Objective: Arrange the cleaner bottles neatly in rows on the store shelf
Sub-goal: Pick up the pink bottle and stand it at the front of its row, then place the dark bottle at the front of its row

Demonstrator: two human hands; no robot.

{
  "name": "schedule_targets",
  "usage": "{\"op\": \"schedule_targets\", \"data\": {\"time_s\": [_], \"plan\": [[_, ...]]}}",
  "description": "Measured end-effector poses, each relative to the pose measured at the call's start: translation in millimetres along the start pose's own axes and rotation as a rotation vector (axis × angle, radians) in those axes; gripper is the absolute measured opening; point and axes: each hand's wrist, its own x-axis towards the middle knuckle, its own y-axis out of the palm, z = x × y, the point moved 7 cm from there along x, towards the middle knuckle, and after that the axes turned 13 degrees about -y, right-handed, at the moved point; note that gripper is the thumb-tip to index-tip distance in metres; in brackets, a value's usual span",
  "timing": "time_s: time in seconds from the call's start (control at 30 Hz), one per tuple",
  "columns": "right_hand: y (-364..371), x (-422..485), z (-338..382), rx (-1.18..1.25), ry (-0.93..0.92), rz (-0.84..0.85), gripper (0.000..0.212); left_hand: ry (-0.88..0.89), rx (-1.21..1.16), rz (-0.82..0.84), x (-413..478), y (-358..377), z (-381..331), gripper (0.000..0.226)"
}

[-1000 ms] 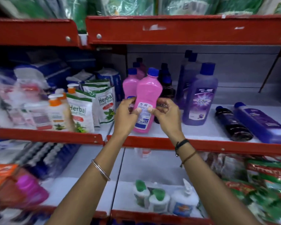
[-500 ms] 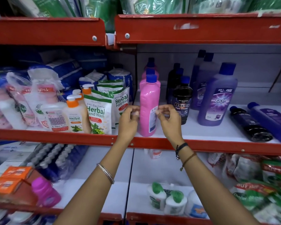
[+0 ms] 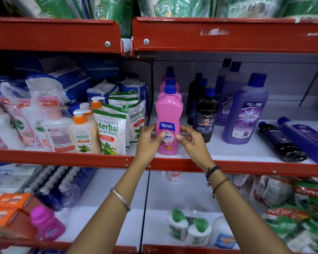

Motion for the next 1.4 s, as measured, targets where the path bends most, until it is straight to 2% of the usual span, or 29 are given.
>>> {"op": "schedule_targets", "data": {"time_s": [0.17,0.23,0.33,0.37,0.43,0.53,0.67,0.77,0.83,0.97,1.1,1.23,1.33,1.4], "plan": [[-3.9,3.3,-0.4,0.005,0.046,0.023,0.036,-0.01,0.076,-0.091,-3.7,1.6,-4.2,0.044],[-6.9,2.4,1.3,0.019,0.056,0.015,0.035,0.005,0.013,-0.209,-17.4,0.5,-10.4,0.046],[-28.5,-1.3,4.3,0.045,0.065,-0.058,0.033,0.273,-0.022,-0.436,-56.3,10.1,-45.4,0.039],[-39.4,-2.9,4.1,0.061,0.071,-0.085,0.032,0.362,-0.022,-0.445,-67.4,20.0,-57.9,0.035],[-70.3,-9.1,2.1,0.077,0.084,-0.134,0.03,0.47,-0.026,-0.356,-79.6,53.1,-79.0,0.029],[-123.8,-19.5,-4.1,-0.016,0.092,-0.21,0.023,0.519,-0.028,-0.217,-82.5,102.6,-98.4,0.024],[-215.1,-37.1,-13.3,-0.179,0.107,-0.375,0.015,0.358,0.009,-0.031,-66.6,179.5,-103.7,0.029],[-281.6,-45.0,-19.7,-0.439,0.126,-0.455,0.016,0.188,0.127,0.188,-56.4,247.0,-101.0,0.042],[-313.1,-45.0,-29.2,-0.594,0.18,-0.421,0.021,0.139,0.222,0.29,-52.0,287.2,-101.0,0.045],[-337.9,-39.1,-63.5,-0.73,0.361,-0.182,0.033,-0.055,0.332,0.377,-35.9,343.1,-98.4,0.044],[-343.6,-43.8,-86.3,-0.73,0.525,-0.04,0.046,-0.245,0.421,0.368,-22.8,373.0,-89.4,0.05],[-349.9,-48.6,-86.1,-0.629,0.477,-0.108,0.033,-0.3,0.261,0.323,-20.0,378.3,-81.9,0.051],[-352.8,-54.2,-79.7,-0.482,0.394,-0.192,0.015,-0.237,0.11,0.273,-25.8,371.6,-87.8,0.064],[-351.9,-58.9,-71.3,-0.319,0.338,-0.283,0.011,-0.102,0.059,0.221,-33.0,361.0,-103.3,0.057]]}}
